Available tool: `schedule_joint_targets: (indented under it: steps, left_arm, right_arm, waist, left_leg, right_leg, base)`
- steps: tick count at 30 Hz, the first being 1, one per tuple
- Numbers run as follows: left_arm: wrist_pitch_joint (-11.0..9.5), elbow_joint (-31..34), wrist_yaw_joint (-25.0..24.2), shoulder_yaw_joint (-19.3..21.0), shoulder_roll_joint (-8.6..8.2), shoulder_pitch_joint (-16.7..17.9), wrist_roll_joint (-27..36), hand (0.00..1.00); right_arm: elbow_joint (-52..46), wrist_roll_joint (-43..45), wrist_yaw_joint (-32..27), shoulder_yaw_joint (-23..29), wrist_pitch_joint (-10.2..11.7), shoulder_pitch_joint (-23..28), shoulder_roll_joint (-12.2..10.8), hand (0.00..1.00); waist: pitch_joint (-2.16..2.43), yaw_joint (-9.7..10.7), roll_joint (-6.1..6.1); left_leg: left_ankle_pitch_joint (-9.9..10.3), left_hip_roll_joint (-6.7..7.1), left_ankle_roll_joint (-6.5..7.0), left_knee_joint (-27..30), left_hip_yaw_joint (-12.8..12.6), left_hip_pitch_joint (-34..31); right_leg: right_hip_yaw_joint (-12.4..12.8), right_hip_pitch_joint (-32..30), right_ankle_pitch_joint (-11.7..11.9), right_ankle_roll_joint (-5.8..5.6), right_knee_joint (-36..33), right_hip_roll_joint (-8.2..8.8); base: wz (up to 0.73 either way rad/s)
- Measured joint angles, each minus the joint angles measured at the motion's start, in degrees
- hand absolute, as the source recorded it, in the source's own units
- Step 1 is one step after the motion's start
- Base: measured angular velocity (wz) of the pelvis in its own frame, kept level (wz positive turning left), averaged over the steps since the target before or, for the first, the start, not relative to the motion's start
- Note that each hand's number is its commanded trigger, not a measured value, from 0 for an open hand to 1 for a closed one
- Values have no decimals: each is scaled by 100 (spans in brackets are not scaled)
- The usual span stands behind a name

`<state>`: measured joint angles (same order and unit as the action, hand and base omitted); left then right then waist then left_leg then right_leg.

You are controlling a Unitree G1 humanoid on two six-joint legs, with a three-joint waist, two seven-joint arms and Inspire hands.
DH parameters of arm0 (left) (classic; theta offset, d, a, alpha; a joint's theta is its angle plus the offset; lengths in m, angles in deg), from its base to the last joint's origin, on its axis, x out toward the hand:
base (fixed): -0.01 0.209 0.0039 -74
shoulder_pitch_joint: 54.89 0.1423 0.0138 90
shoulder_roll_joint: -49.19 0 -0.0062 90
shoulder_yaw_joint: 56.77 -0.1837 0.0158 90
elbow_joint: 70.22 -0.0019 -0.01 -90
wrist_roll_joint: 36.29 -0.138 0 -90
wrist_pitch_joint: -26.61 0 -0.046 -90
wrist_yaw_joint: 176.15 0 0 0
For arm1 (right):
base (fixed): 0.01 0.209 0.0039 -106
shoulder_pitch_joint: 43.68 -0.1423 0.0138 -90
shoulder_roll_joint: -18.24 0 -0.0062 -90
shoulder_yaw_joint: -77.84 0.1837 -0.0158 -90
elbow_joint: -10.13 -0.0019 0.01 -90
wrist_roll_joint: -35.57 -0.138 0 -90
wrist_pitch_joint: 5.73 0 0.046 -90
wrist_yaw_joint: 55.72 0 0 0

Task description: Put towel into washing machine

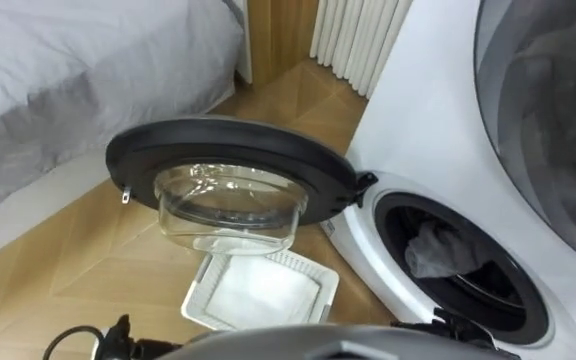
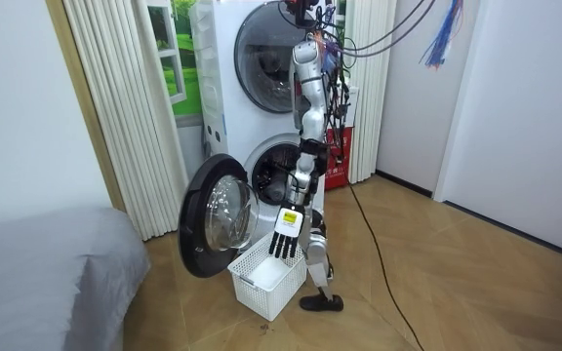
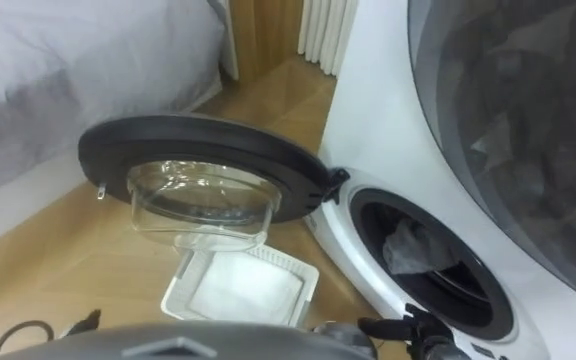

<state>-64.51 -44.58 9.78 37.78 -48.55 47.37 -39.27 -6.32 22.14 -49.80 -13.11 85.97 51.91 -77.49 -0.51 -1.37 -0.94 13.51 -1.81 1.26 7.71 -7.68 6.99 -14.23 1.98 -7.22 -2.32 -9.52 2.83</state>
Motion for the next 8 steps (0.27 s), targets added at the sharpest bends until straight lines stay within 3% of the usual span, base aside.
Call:
schedule_joint_targets:
  steps: [8]
  left_arm:
    - [209, 8, -22, 24, 15, -33, -124, 0]
  right_arm:
    - [-1, 2, 52, -7, -56, 2, -23, 0]
  waist:
    - [-9, -22, -19]
  left_leg:
    - [15, -14, -3, -16, -20, 91]
  right_leg:
    - [1, 87, 0, 0, 9, -16]
  base:
    - [0]
